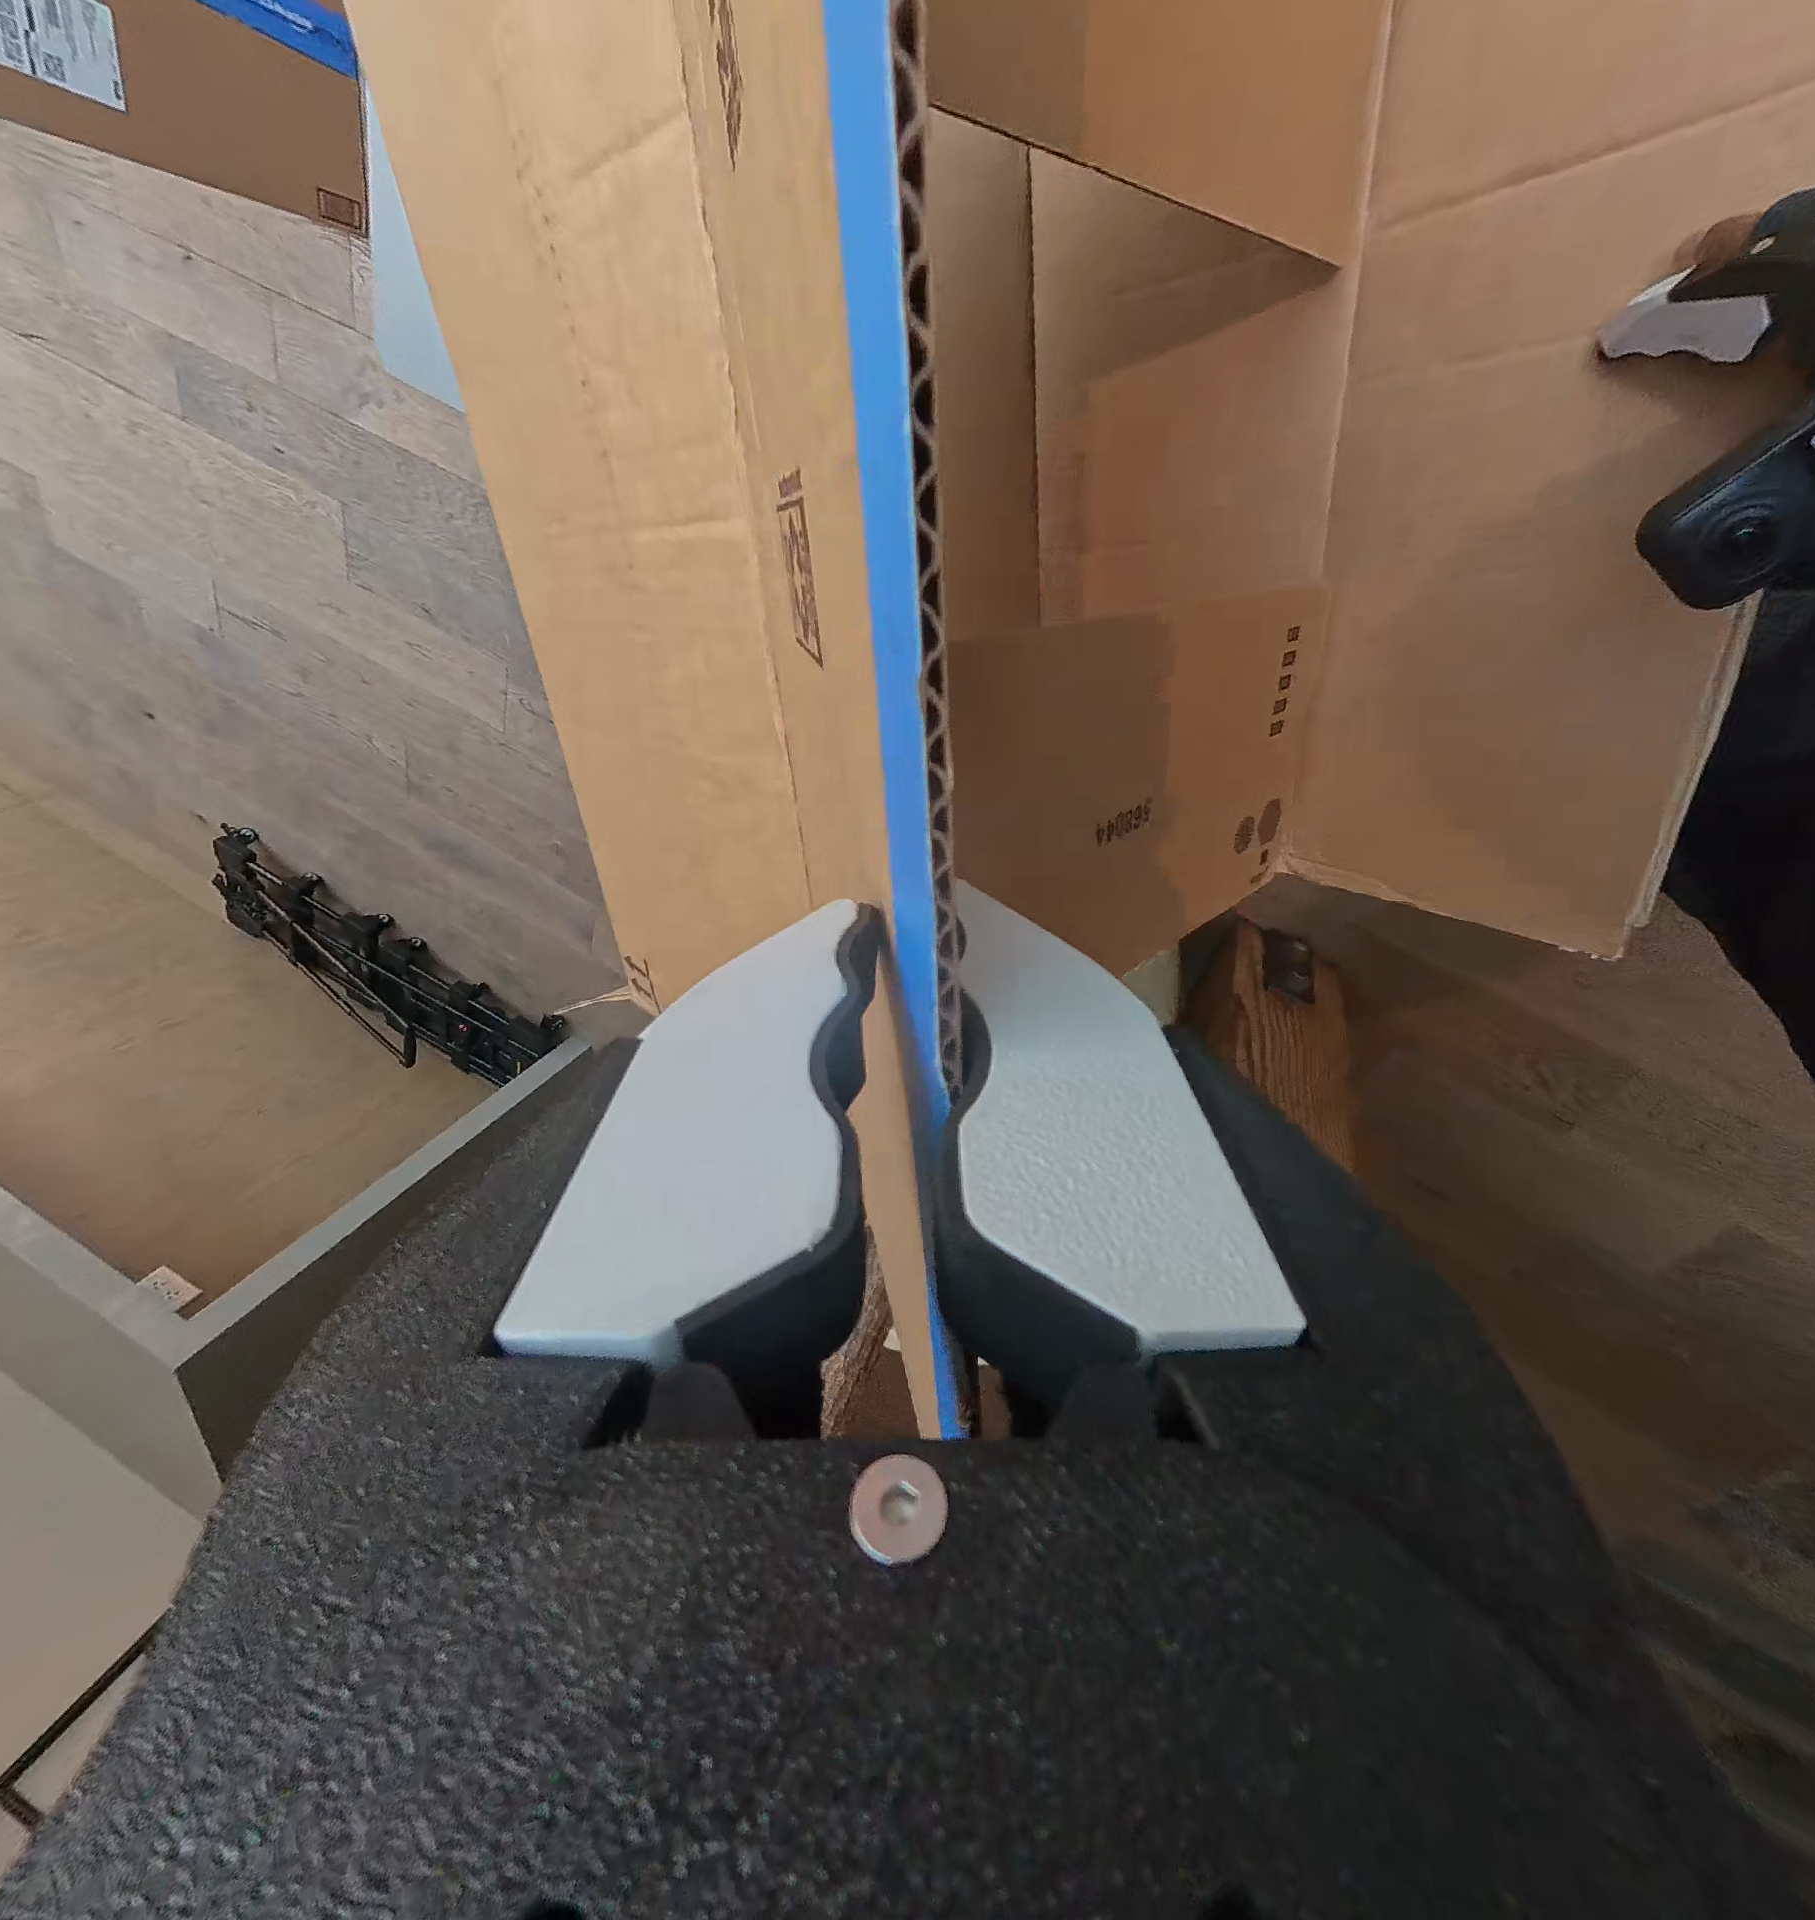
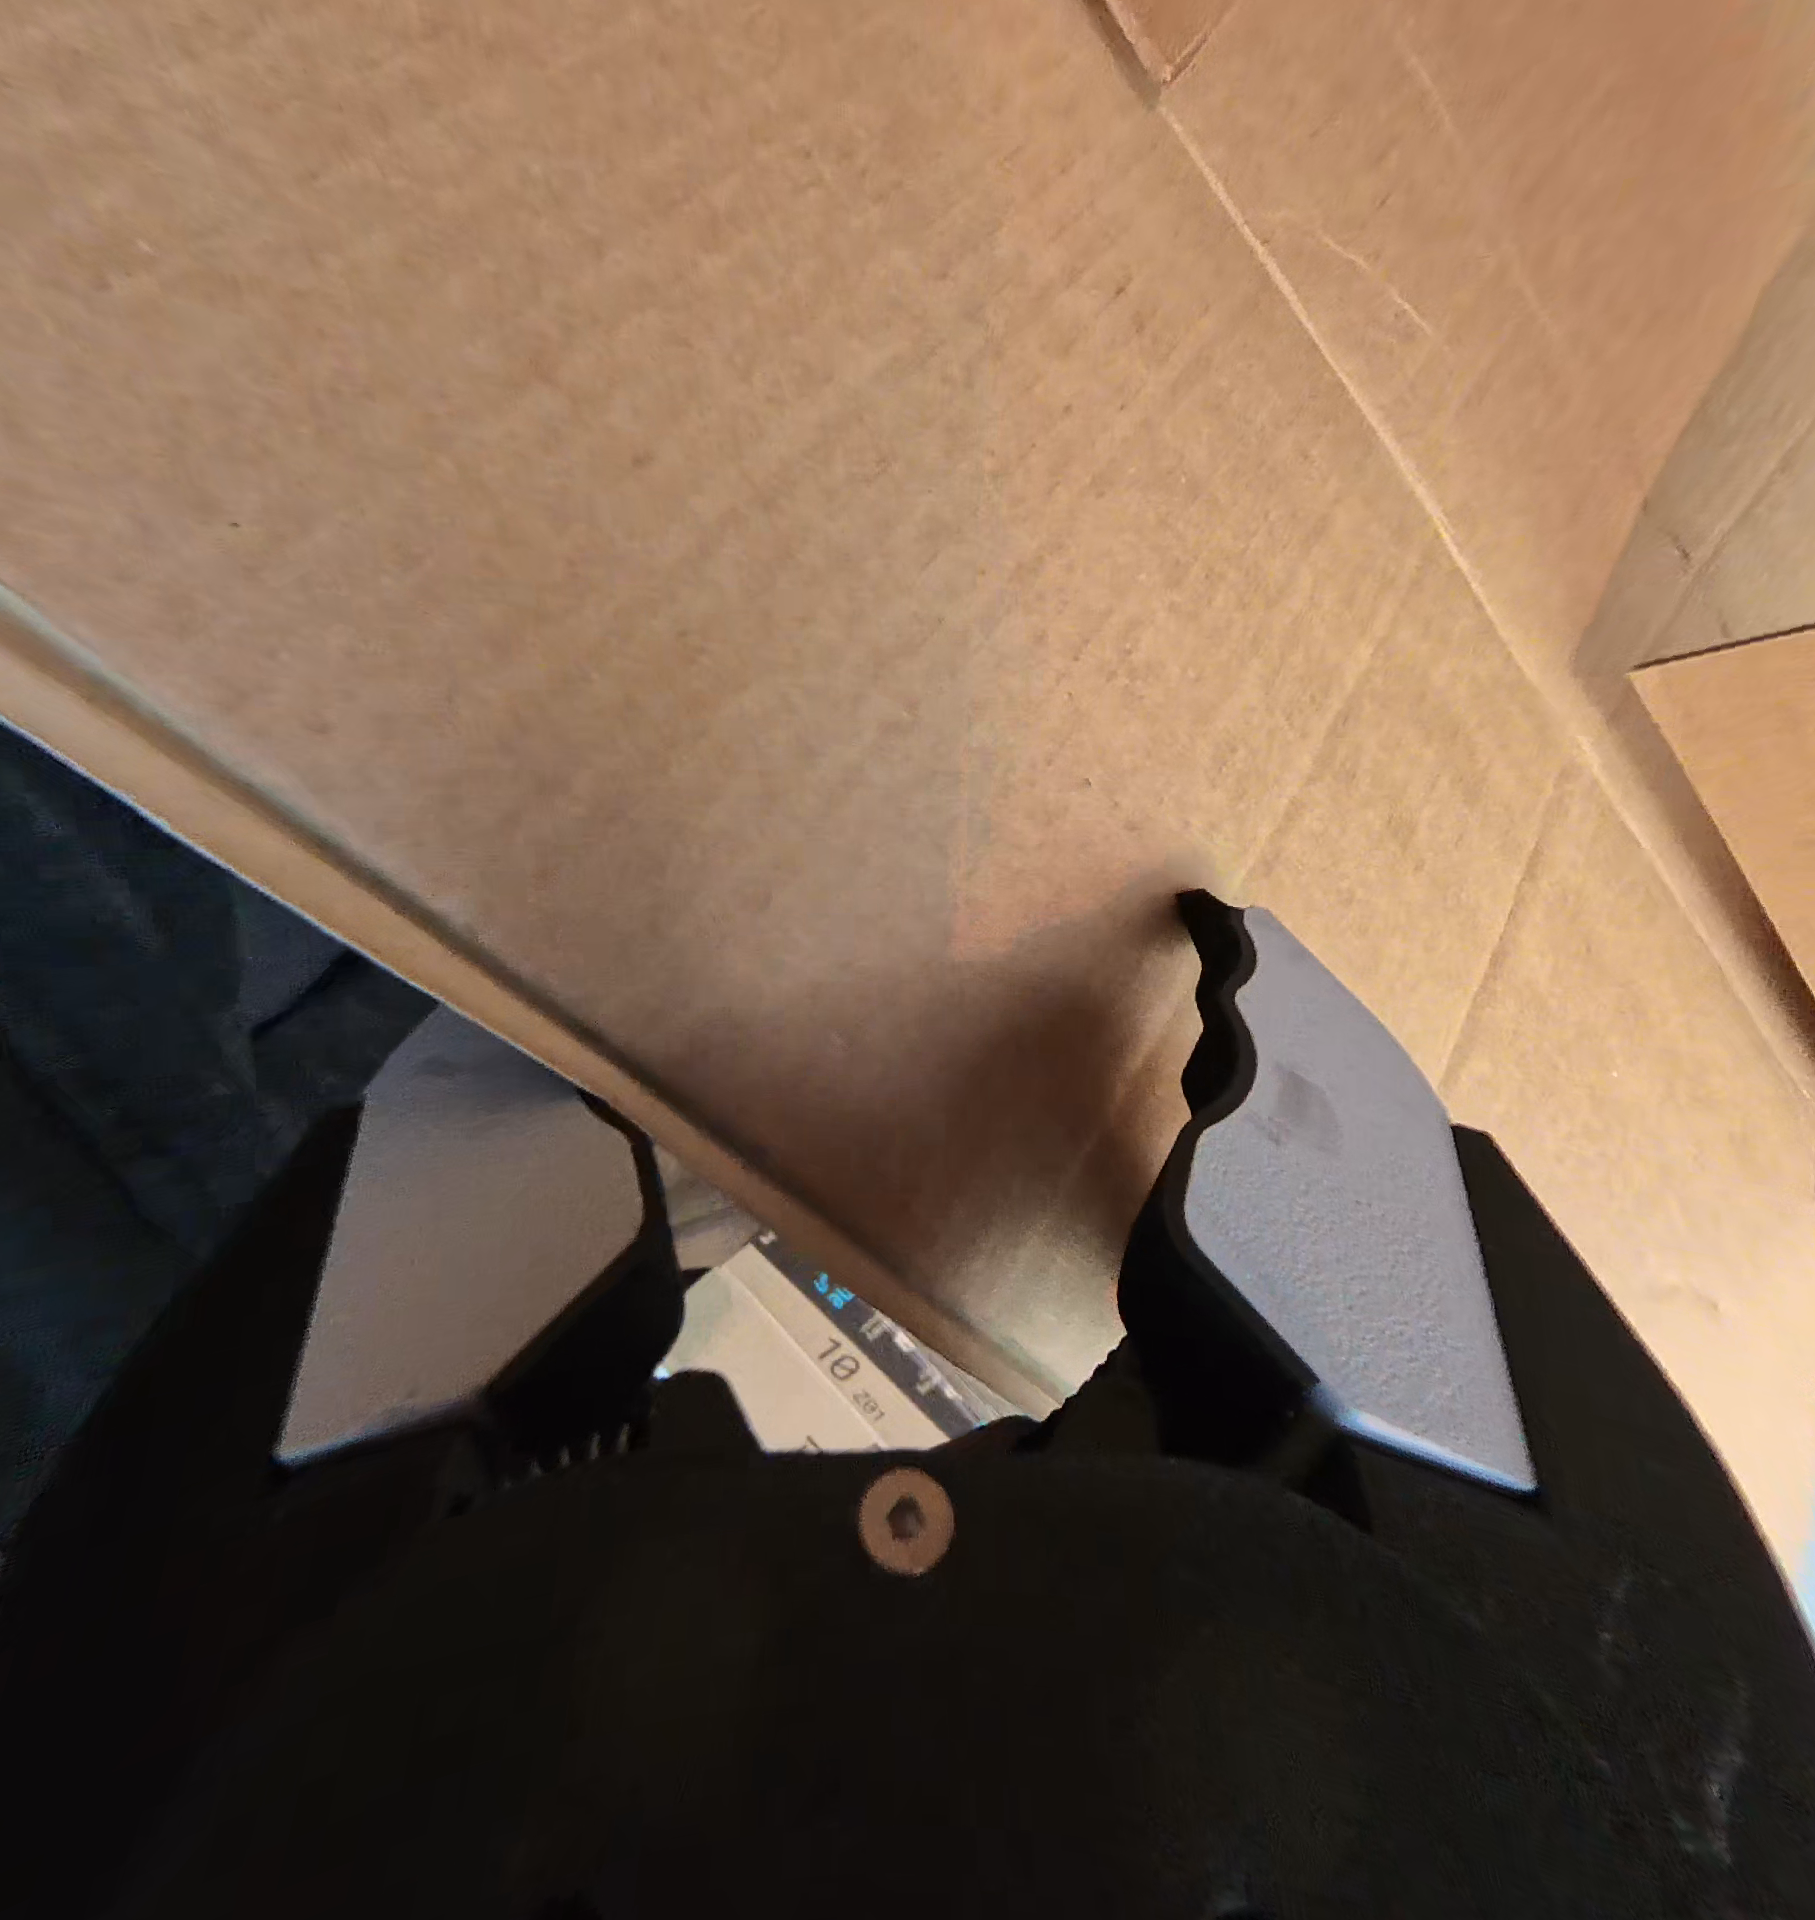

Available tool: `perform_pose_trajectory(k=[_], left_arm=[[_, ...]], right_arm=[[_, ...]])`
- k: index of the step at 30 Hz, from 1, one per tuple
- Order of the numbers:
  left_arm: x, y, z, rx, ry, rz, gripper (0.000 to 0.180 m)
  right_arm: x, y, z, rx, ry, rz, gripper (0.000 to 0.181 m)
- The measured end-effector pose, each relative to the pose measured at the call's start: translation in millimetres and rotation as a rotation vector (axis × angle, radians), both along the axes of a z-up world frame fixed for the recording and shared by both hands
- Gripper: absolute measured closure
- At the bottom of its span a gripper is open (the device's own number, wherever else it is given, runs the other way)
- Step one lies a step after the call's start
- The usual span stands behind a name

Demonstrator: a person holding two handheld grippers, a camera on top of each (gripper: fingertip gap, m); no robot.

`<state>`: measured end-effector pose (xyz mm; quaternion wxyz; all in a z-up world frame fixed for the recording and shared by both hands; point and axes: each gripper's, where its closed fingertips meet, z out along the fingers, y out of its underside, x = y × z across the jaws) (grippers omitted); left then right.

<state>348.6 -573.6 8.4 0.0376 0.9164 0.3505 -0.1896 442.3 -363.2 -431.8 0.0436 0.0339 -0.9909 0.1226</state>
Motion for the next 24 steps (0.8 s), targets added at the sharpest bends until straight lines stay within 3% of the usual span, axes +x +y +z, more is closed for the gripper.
perform_pose_trajectory(k=[6, 9, 12, 17, 24], left_arm=[[46, 61, -18, -0.047, 0.03, 0.039, 0.168], [67, 86, -29, -0.075, 0.061, 0.055, 0.167], [86, 106, -41, -0.112, 0.077, 0.033, 0.167], [113, 141, -54, -0.132, 0.075, -0.005, 0.167], [131, 162, -61, -0.134, 0.052, -0.042, 0.168]], right_arm=[[22, 21, 0, -0.085, -0.157, -0.072, 0.078], [29, 5, 32, -0.273, -0.254, -0.105, 0.087], [16, -39, 66, -0.448, -0.266, -0.043, 0.086], [-17, -109, 105, -0.589, -0.23, 0.082, 0.076], [14, -137, 119, -0.702, -0.398, 0.193, 0.088]])
